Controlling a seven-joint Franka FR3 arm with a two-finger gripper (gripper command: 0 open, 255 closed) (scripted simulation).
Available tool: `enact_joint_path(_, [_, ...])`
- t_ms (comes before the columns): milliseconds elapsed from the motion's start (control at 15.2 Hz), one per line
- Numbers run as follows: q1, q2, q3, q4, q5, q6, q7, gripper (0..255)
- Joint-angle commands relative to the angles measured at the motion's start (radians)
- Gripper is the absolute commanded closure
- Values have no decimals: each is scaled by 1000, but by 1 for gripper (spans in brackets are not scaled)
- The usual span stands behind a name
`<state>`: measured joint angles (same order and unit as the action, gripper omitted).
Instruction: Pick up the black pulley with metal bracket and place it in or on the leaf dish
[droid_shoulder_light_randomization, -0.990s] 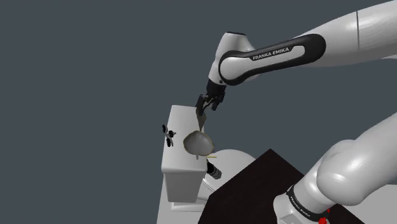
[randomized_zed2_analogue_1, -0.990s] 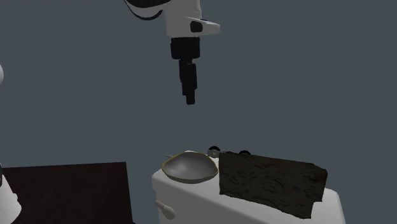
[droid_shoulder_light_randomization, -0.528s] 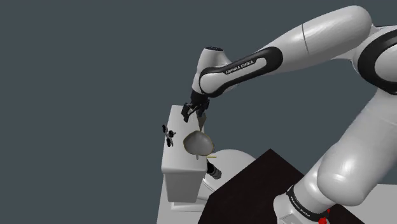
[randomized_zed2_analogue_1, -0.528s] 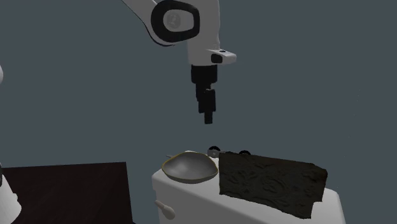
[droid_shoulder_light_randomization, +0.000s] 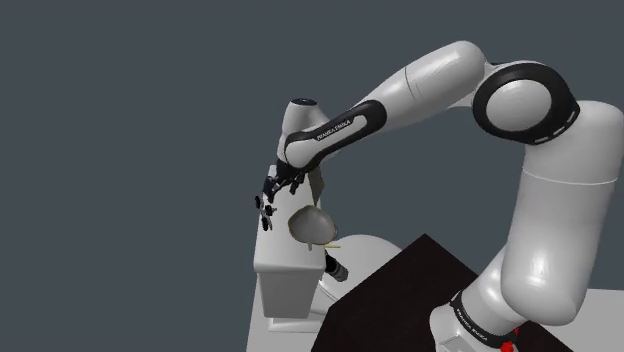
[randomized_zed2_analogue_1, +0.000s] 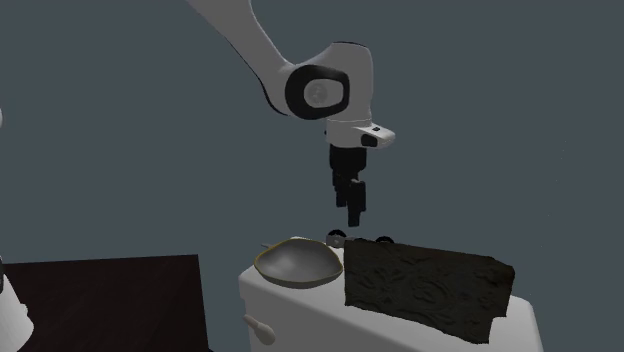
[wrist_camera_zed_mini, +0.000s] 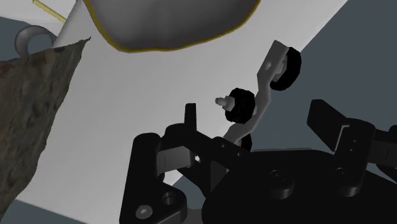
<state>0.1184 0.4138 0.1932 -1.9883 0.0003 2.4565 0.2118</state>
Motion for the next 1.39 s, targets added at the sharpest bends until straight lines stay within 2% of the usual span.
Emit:
enact_joint_path(0, [17, 85, -10, 79, -19, 4, 17, 0])
enact_joint_path(198, [38, 185, -22, 174, -36, 6, 35, 0])
enact_joint_path(726, [51, 267, -32, 195, -47, 68, 42, 0])
enact_joint_path(1188, [51, 267, -32, 195, -47, 67, 42, 0])
enact_joint_path(1254, [51, 267, -32, 195, -47, 67, 42, 255])
enact_joint_path(1320, [51, 267, -32, 195, -47, 67, 42, 255])
